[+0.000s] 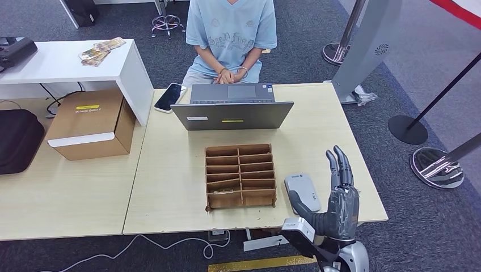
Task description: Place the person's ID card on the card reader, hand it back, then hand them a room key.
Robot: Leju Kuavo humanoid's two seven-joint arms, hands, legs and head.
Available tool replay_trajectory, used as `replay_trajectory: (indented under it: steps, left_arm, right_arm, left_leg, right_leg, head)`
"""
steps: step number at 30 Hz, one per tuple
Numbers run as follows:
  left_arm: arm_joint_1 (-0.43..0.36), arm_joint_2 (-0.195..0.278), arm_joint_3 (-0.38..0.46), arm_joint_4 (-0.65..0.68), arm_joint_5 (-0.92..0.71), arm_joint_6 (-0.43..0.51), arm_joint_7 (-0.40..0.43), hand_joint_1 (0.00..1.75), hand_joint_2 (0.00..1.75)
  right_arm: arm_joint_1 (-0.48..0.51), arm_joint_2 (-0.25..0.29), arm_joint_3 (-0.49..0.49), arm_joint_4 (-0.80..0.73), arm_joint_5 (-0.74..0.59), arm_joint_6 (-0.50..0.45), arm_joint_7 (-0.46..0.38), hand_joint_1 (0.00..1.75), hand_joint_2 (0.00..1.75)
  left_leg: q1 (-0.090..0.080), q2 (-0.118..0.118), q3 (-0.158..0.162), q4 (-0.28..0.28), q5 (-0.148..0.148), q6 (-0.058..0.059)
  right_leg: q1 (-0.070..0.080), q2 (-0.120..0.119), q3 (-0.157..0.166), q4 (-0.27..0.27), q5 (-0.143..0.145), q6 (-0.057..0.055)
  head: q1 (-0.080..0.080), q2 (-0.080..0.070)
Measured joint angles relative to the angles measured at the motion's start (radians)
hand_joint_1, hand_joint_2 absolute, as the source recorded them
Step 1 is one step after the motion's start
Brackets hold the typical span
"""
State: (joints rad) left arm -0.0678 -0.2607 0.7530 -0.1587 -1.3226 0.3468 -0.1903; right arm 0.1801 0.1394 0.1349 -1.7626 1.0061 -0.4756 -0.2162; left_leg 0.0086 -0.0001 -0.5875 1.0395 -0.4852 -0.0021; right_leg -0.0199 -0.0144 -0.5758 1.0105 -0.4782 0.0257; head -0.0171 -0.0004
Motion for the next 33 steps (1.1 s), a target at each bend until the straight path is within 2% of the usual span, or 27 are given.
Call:
replay_trajectory:
  steps: [33]
  left_arm:
    - [0.001, 0.0, -0.001, 0.0, -0.006, 0.0, 0.015, 0.0, 0.0]
  right_arm:
    - [-0.006, -0.022, 0.05, 0.047, 0.063, 0.116, 0.061, 0.0, 1.75]
  left_leg:
    - [0.0, 0.0, 0.0, 0.0, 0.0, 0.0]
  right_leg:
    - [0.0, 0.0, 0.0, 0.0, 0.0, 0.0]
  head:
    - [0.0, 0.0]
